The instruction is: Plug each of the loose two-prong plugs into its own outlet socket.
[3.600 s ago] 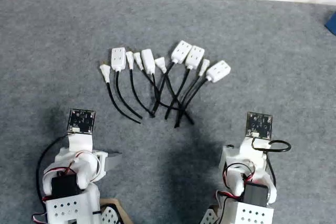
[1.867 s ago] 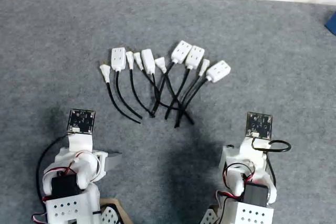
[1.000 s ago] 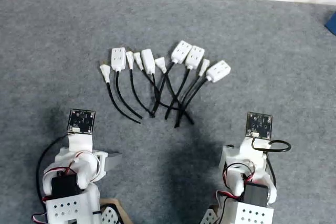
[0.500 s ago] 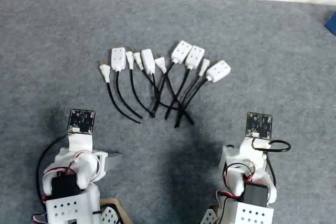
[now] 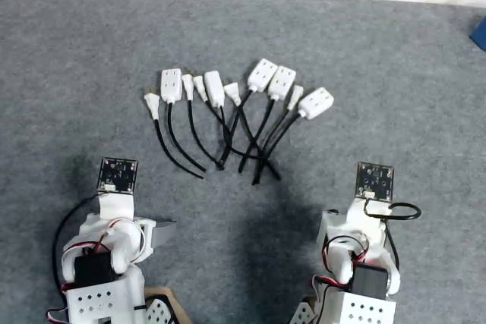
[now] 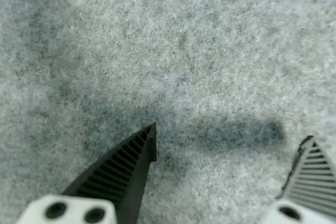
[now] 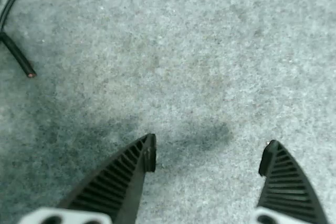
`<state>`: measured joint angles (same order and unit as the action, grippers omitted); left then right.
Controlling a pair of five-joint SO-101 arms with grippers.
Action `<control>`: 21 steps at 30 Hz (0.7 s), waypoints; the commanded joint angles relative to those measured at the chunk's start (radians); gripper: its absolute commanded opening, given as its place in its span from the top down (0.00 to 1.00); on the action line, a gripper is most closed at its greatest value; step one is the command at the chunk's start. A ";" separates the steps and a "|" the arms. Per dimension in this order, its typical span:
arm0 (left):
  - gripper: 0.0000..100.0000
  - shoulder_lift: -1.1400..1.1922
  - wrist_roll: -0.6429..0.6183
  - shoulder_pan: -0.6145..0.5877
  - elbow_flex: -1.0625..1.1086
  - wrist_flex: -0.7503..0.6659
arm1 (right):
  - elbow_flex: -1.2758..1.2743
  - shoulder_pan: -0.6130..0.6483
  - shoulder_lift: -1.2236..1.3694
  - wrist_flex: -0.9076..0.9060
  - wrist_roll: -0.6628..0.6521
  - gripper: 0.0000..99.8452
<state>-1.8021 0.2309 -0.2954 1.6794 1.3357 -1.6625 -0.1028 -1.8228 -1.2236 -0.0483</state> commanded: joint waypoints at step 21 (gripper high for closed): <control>0.60 -0.008 -0.005 -0.004 0.018 -0.321 | -0.151 -0.013 -0.002 0.114 -0.008 0.68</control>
<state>-1.8021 0.2309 -0.2954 1.6794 1.1884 -1.6625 -0.1028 -1.8228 -1.1730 -0.0483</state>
